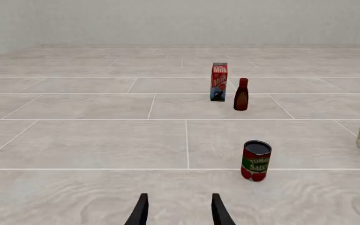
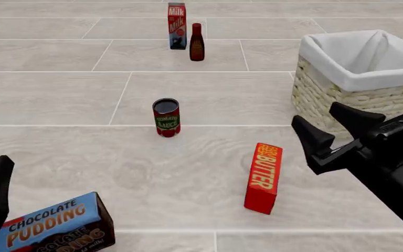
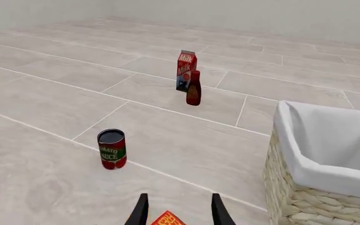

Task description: Pick the tomato sauce and place it in the basket.

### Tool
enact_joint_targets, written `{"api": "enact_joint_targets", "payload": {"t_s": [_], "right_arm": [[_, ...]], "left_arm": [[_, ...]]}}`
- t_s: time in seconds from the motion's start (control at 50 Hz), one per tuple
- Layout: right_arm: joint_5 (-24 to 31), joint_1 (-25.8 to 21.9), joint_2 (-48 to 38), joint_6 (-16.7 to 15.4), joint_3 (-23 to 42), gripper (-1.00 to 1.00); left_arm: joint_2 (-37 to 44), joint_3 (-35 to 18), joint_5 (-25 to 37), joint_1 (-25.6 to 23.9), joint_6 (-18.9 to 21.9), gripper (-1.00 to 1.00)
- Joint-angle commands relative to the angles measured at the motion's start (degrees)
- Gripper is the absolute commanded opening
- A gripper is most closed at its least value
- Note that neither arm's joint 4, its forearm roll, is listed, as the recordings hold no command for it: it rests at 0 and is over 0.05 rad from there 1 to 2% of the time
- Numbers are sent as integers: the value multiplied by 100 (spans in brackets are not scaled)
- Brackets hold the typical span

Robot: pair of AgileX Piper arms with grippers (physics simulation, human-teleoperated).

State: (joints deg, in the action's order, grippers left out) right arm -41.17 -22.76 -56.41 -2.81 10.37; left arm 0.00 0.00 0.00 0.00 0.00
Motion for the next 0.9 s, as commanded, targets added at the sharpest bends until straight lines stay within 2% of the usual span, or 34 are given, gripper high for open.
{"api": "enact_joint_targets", "payload": {"t_s": [0.02,0.24,0.36,0.56,0.6,0.72,0.9], "right_arm": [[-70,-159,-246,-13,110,100],[51,-412,-363,-102,315,100],[94,-518,-449,-37,402,100],[373,-752,-451,-70,671,100],[359,-806,-484,-171,710,100],[446,-931,-589,-87,877,100],[239,-978,-1038,-70,1082,100]], "left_arm": [[0,0,0,0,0,100],[0,0,0,0,0,100],[0,0,0,0,0,100],[0,0,0,0,0,100],[0,0,0,0,0,100],[0,0,0,0,0,100],[0,0,0,0,0,100]]}}
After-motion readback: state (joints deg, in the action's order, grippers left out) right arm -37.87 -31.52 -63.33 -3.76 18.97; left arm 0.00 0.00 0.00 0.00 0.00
